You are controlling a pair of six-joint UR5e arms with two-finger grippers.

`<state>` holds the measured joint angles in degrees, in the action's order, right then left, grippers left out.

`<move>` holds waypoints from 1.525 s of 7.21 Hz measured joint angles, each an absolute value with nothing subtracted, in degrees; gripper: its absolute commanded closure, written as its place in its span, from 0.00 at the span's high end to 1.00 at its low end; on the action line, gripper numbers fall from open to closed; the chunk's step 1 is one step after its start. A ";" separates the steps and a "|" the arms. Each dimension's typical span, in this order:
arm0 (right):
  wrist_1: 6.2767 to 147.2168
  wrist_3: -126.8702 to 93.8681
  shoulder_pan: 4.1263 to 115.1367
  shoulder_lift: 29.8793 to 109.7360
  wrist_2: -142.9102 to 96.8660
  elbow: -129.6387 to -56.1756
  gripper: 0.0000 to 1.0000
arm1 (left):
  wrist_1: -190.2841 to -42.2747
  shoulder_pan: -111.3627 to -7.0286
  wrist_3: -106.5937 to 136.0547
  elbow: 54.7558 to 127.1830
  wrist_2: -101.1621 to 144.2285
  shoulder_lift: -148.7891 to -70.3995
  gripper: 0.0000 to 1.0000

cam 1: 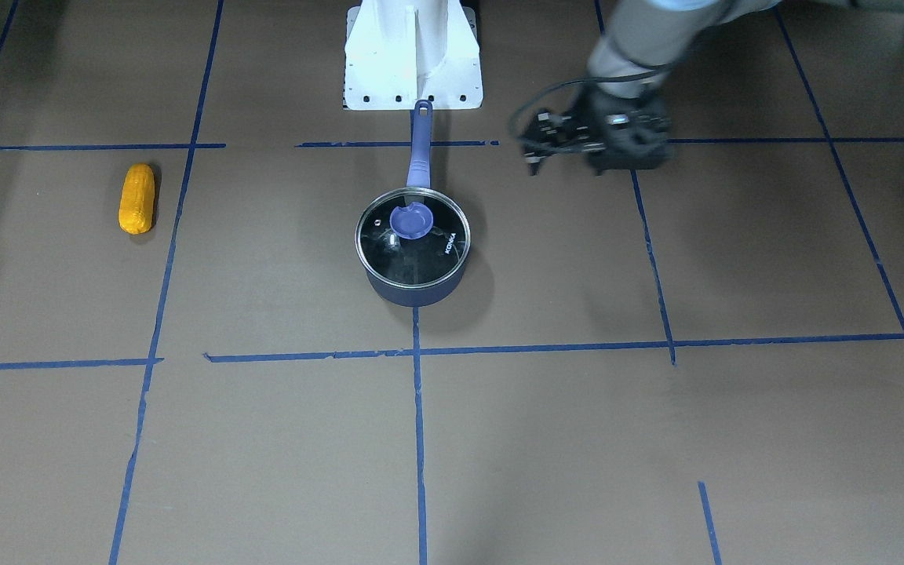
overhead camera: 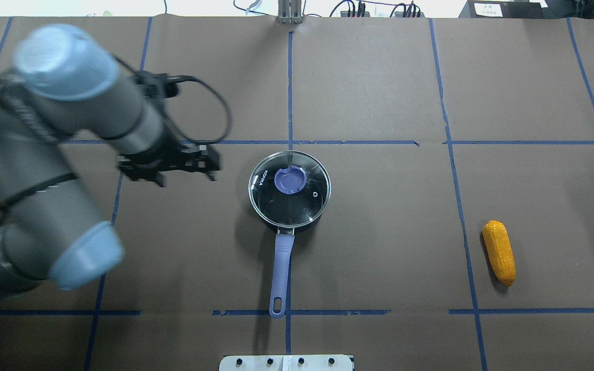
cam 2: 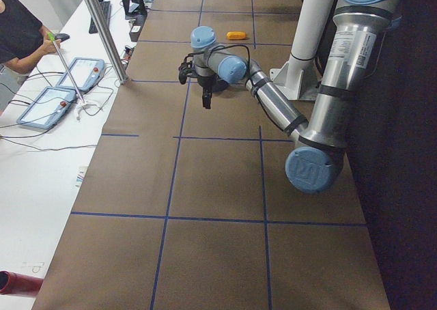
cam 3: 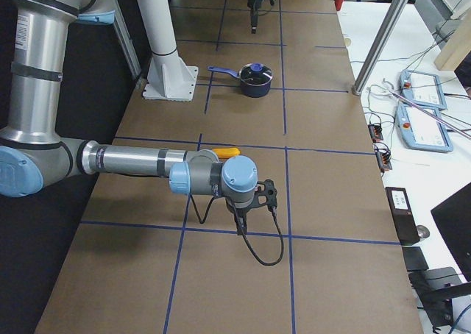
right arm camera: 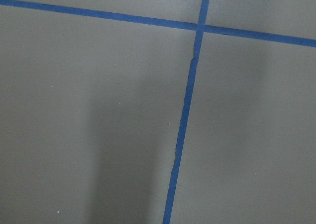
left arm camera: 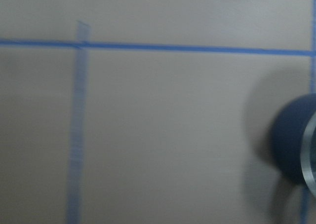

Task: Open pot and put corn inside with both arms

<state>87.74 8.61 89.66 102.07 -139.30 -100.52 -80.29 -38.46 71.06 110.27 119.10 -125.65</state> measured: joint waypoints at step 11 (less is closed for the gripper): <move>87.79 8.53 89.03 101.97 -139.64 -99.44 1.00 | -80.45 -30.74 83.93 85.17 108.82 -145.80 0.07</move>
